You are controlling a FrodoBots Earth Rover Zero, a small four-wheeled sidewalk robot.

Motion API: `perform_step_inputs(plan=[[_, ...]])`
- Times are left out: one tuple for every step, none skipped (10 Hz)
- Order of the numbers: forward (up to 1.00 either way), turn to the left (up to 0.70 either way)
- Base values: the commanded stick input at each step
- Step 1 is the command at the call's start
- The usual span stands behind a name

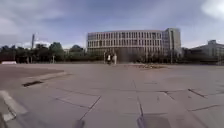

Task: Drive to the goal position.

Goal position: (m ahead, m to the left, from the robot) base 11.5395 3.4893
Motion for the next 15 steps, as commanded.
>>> perform_step_inputs(plan=[[1.00, -0.27], [1.00, -0.27], [1.00, -0.27], [1.00, -0.27], [1.00, -0.27], [1.00, -0.27], [1.00, -0.27], [1.00, -0.27], [1.00, -0.27], [1.00, -0.27], [1.00, -0.27], [1.00, -0.27], [1.00, -0.27], [1.00, -0.27], [1.00, 0.00]])
